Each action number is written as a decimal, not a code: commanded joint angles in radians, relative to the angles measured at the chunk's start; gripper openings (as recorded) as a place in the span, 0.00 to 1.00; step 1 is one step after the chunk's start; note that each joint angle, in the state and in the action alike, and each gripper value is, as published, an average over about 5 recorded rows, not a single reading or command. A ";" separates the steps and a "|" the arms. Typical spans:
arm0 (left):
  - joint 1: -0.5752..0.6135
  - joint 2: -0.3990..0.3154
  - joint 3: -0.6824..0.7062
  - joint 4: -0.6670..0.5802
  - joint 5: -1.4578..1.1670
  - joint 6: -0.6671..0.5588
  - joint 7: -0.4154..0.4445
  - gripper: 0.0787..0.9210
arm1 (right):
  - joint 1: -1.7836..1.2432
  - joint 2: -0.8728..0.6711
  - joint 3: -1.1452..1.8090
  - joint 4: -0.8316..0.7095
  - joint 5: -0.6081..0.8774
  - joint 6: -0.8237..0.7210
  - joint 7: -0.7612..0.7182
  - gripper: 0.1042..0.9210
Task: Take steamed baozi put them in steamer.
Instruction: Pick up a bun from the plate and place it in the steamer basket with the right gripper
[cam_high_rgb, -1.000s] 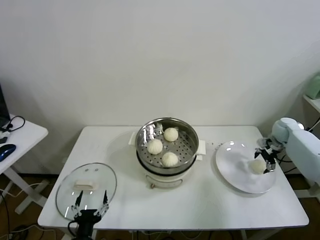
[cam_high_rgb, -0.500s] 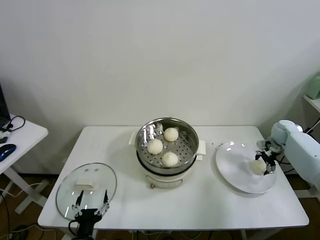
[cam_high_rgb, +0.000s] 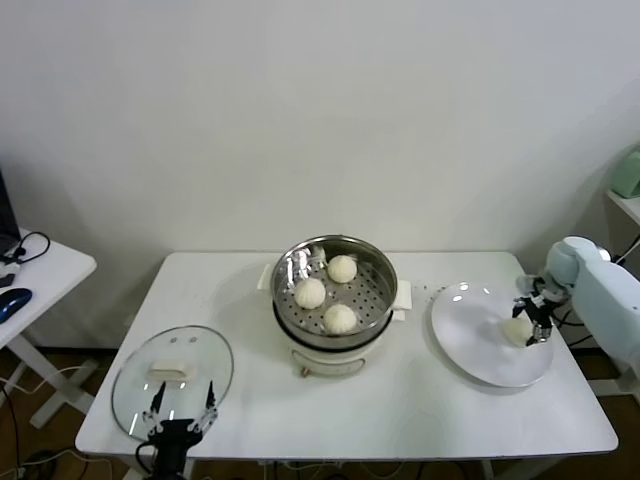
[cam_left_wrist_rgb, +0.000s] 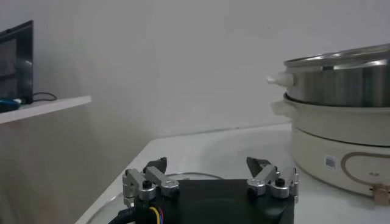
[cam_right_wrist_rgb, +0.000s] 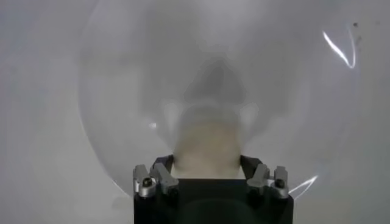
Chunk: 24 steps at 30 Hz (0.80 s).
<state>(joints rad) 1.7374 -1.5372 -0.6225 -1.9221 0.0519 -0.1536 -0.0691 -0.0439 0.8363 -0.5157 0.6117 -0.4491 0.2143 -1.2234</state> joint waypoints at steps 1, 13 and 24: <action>0.004 0.000 0.001 0.001 -0.003 -0.004 -0.002 0.88 | 0.033 -0.002 -0.033 0.002 0.082 -0.021 0.001 0.77; 0.014 -0.002 0.013 0.002 -0.002 -0.012 -0.013 0.88 | 0.206 -0.039 -0.276 0.085 0.410 -0.112 -0.013 0.74; -0.005 -0.013 0.032 0.006 0.004 -0.008 -0.017 0.88 | 0.663 0.055 -0.831 0.095 1.066 -0.291 -0.007 0.73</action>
<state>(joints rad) 1.7366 -1.5490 -0.5958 -1.9189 0.0547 -0.1622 -0.0854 0.2465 0.8236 -0.8809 0.6913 0.0462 0.0623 -1.2316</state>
